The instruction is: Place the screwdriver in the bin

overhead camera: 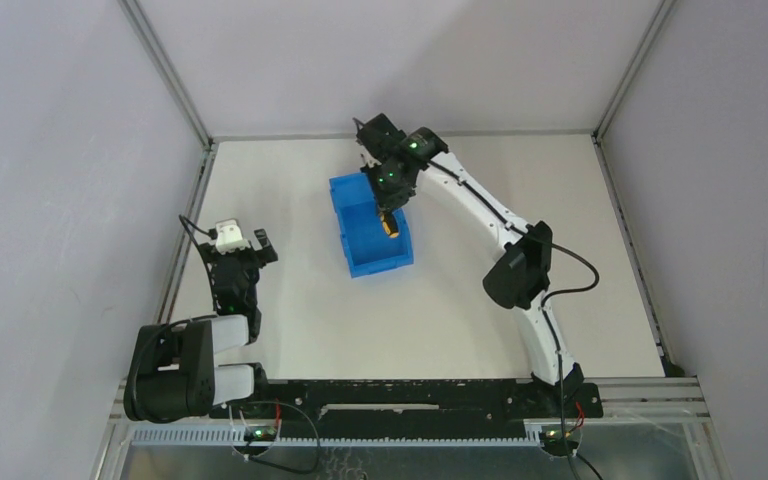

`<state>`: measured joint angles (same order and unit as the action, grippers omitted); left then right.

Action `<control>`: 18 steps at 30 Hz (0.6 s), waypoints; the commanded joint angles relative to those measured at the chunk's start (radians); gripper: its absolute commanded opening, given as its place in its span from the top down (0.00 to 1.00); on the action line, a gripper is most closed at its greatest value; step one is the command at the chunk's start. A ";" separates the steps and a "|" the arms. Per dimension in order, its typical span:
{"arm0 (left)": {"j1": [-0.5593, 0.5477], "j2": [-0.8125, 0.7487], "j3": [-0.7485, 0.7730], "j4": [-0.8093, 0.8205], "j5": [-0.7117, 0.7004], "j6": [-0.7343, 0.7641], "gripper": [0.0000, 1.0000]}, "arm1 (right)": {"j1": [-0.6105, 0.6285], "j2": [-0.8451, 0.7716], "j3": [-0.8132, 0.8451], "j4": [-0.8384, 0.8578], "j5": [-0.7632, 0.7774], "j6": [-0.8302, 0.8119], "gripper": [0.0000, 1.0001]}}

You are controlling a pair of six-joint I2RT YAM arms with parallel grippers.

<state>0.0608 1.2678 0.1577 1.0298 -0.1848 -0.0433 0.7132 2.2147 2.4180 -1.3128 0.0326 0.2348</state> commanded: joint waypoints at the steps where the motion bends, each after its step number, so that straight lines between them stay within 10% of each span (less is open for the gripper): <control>1: -0.006 -0.010 0.034 0.024 -0.007 0.017 0.00 | 0.058 -0.016 -0.099 0.218 0.142 -0.117 1.00; 18: -0.006 -0.010 0.034 0.024 -0.007 0.017 0.00 | 0.115 0.213 -0.228 0.373 0.259 -0.155 0.93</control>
<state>0.0608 1.2678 0.1577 1.0298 -0.1848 -0.0433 0.8249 2.4432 2.1803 -0.9962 0.2653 0.0727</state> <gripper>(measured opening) 0.996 0.121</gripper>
